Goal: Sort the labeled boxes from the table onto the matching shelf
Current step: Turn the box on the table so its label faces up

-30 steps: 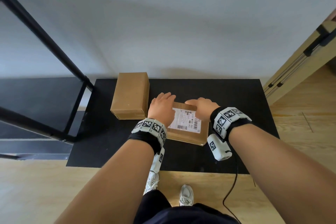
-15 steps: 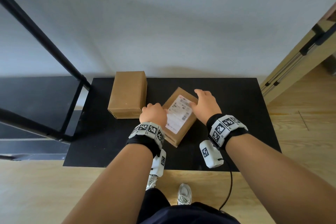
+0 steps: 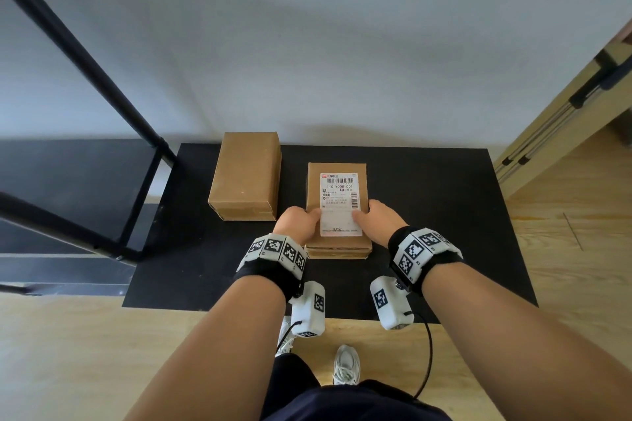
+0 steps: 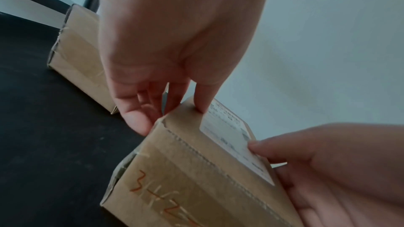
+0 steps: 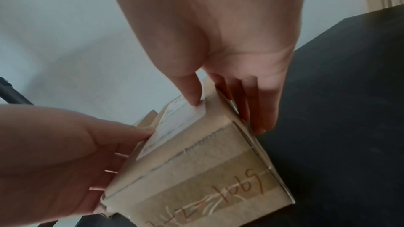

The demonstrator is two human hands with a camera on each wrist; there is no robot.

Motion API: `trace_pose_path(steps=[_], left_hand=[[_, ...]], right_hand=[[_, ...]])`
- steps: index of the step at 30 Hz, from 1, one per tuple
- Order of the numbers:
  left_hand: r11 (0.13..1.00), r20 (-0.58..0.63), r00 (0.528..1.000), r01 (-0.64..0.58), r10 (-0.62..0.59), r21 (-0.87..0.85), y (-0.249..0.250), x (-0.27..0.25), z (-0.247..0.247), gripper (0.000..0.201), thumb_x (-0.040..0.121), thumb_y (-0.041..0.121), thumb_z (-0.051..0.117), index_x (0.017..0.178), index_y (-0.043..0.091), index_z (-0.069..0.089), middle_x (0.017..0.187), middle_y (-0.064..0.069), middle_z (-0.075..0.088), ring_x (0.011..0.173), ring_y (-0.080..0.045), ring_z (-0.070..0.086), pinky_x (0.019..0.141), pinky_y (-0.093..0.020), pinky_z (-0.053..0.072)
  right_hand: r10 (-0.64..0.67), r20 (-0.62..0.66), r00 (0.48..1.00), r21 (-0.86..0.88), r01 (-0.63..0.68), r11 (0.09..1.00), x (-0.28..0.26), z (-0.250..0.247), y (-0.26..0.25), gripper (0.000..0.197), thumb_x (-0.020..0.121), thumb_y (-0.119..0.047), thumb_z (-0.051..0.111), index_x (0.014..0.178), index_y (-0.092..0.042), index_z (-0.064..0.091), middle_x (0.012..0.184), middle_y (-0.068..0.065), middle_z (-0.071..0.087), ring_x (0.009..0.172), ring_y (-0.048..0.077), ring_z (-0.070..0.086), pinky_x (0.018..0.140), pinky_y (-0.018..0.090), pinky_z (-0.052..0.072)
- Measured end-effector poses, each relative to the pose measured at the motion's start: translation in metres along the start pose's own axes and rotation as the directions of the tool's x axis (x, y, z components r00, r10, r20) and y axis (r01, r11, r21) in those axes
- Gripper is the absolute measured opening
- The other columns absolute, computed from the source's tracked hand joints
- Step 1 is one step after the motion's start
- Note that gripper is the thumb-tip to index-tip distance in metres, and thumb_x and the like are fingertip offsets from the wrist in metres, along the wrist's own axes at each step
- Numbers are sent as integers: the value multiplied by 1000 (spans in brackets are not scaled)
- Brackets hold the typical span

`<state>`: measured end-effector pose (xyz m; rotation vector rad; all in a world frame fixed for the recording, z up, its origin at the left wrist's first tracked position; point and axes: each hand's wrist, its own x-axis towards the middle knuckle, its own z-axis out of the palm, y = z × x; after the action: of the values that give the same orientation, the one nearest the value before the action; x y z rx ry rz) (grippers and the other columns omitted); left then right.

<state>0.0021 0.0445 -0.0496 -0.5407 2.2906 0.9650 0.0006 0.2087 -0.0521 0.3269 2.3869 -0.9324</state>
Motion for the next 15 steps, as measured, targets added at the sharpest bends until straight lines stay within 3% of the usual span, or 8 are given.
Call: trace_pose_path(steps=[2, 5, 7, 9, 12, 15], left_hand=[[999, 7, 1000, -6, 7, -41, 0, -2, -1, 44, 103, 38, 43, 116, 1, 64, 99, -10, 63, 89, -23, 60, 80, -33, 50], [974, 8, 1000, -9, 11, -226, 1, -5, -8, 35, 102, 35, 48, 109, 5, 66, 111, -10, 66, 102, -25, 63, 98, -41, 52], [924, -34, 999, -42, 32, -381, 5, -8, -16, 40, 99, 34, 54, 124, 5, 65, 121, -10, 69, 112, -27, 64, 103, -44, 50], [875, -81, 994, -100, 70, -473, 14, -15, -26, 45, 96, 34, 59, 132, 7, 62, 123, -8, 70, 113, -25, 65, 104, -44, 50], [816, -134, 982, -186, 134, -547, 30, -30, -44, 46, 93, 35, 65, 132, 10, 62, 122, -7, 71, 111, -23, 67, 102, -42, 52], [778, -196, 957, -289, 215, -558, 47, -48, -62, 44, 94, 34, 64, 131, 12, 63, 120, -6, 72, 109, -21, 68, 99, -38, 54]], right_hand=[[-1, 6, 1000, 14, 1, 1000, -1, -2, -1, 44, 99, -31, 45, 138, -9, 45, 135, 10, 58, 117, 26, 60, 92, 34, 49], [-32, -16, 999, 64, 33, 997, -5, -10, -6, 43, 99, -31, 46, 137, -11, 46, 134, 8, 59, 115, 25, 61, 92, 36, 52], [-64, -52, 997, 92, 68, 993, -9, -21, -14, 43, 98, -32, 47, 137, -11, 47, 134, 8, 60, 115, 25, 61, 94, 39, 52], [-106, -95, 990, 120, 117, 986, -16, -34, -23, 42, 99, -31, 47, 136, -12, 48, 133, 7, 60, 115, 25, 61, 93, 38, 51], [-189, -160, 969, 167, 215, 962, -31, -55, -37, 39, 100, -30, 48, 135, -14, 49, 133, 4, 61, 115, 22, 61, 85, 29, 48], [-254, -226, 940, 205, 301, 931, -46, -75, -51, 38, 99, -32, 49, 135, -19, 51, 133, 1, 61, 114, 19, 62, 86, 29, 50]])
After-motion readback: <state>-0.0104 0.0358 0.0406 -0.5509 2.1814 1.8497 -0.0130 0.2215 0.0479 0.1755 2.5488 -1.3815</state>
